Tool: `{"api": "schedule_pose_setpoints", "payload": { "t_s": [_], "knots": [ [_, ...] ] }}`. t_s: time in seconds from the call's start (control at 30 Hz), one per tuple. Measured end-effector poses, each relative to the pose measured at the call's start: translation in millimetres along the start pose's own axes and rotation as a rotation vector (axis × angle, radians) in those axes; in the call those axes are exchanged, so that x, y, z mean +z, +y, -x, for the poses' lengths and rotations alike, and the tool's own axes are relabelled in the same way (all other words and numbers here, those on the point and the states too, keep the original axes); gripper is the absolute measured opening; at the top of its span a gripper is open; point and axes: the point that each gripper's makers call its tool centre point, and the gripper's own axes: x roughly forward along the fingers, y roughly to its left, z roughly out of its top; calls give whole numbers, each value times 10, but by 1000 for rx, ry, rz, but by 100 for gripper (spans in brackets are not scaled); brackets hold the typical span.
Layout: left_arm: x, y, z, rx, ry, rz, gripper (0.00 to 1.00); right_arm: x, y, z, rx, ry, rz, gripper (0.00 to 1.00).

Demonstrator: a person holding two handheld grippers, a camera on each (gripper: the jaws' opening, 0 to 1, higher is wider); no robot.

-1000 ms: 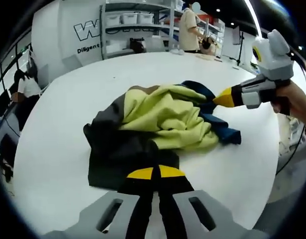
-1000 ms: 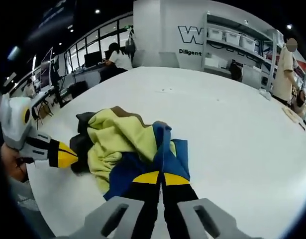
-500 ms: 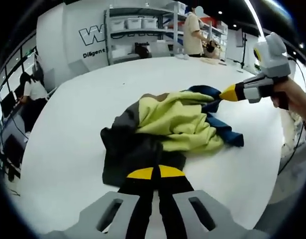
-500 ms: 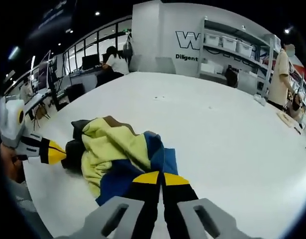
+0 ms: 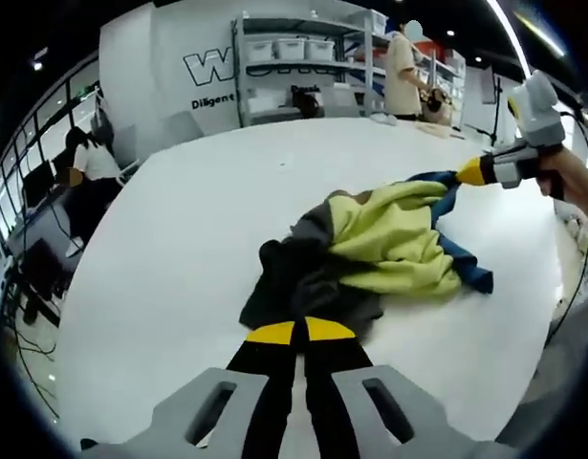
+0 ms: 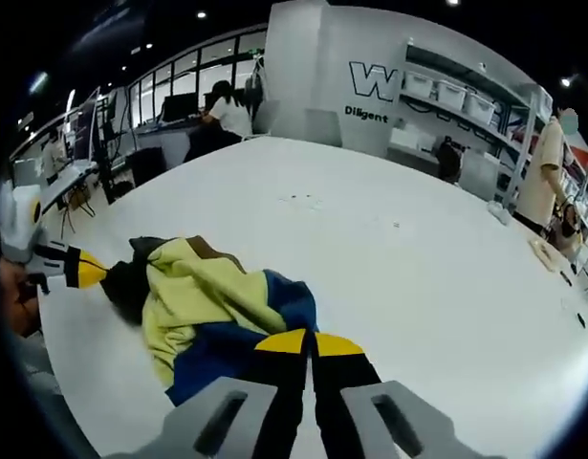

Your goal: Fold the garment on the visible template until the final outline fits inside the template.

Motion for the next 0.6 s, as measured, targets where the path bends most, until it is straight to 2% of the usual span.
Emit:
{"api": "schedule_pose_setpoints", "payload": {
  "t_s": [0.2,0.27,0.37,0.6],
  "knots": [
    [17,167,46,21,7,7,0,59,-82,-43,-3,16,38,0],
    [15,213,78,14,42,25,0,78,-124,-52,-11,21,51,0],
    [69,290,91,25,53,-23,0,105,-205,-66,-25,25,69,0],
    [156,488,72,51,61,-53,0,125,-403,-93,-46,38,69,0]
  ]
}}
